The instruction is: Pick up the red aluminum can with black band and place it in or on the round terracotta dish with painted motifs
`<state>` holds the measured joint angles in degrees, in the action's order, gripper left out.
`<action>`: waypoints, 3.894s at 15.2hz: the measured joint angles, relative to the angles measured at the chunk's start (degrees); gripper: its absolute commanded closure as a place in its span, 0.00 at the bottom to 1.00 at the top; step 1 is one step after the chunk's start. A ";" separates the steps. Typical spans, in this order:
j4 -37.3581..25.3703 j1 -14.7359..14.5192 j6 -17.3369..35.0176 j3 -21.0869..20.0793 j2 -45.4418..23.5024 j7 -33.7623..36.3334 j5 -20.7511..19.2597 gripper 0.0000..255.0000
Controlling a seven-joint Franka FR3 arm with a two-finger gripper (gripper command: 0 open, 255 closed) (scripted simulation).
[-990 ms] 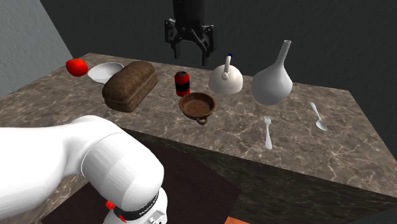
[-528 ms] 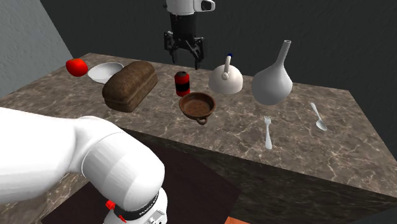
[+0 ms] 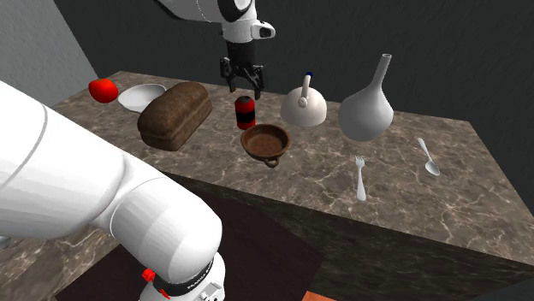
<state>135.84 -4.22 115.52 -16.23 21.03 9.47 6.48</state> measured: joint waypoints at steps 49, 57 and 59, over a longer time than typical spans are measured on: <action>-11.27 -0.75 5.78 -5.82 -17.24 10.36 -4.74 1.00; -15.18 -0.71 -0.28 -5.55 -14.95 9.80 -3.91 1.00; -14.09 -0.20 -1.09 -4.67 -13.00 8.12 -3.28 1.00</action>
<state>121.76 -4.42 114.42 -20.91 8.03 17.59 3.20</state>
